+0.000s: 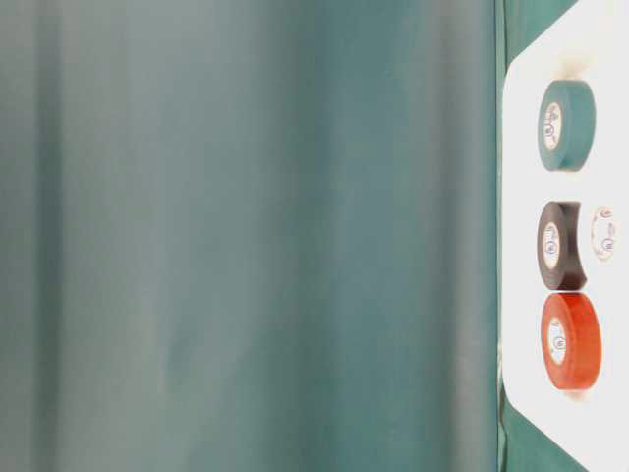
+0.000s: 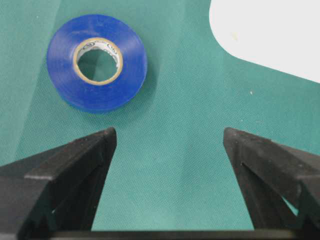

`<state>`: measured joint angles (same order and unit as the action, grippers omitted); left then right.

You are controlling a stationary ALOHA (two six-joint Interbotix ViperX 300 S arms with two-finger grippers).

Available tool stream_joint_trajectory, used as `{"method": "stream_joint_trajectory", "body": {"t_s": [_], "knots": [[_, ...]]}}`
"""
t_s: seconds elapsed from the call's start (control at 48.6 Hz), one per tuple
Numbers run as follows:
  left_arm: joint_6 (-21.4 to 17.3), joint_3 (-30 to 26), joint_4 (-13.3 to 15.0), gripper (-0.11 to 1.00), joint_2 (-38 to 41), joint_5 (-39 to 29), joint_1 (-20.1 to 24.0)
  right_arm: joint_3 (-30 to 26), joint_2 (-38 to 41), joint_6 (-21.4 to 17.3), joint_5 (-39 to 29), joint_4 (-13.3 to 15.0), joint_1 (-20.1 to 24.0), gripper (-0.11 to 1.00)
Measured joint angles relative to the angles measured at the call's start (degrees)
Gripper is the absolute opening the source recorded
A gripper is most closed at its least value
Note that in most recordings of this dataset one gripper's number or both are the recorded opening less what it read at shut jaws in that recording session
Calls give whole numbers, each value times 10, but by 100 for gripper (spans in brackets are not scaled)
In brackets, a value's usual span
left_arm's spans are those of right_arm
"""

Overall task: Put the tape into the white case with the right arm.
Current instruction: 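Withdraw the right gripper to the right of the tray, then lower the right gripper into the blue tape roll's hole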

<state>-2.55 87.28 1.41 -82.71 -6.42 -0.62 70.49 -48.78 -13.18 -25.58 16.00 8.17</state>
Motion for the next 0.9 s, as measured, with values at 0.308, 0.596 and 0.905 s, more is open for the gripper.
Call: {"method": "stream_joint_trajectory", "body": {"t_s": [0.308, 0.596, 0.905], "knots": [[0, 0, 0, 0, 0, 0, 0, -15, 24, -1, 15, 0, 1, 69], [0, 0, 0, 0, 1, 0, 0, -54, 113, -1, 67, 0, 0, 69], [0, 0, 0, 0, 1, 0, 0, -67, 164, -1, 88, 0, 1, 69]]}}
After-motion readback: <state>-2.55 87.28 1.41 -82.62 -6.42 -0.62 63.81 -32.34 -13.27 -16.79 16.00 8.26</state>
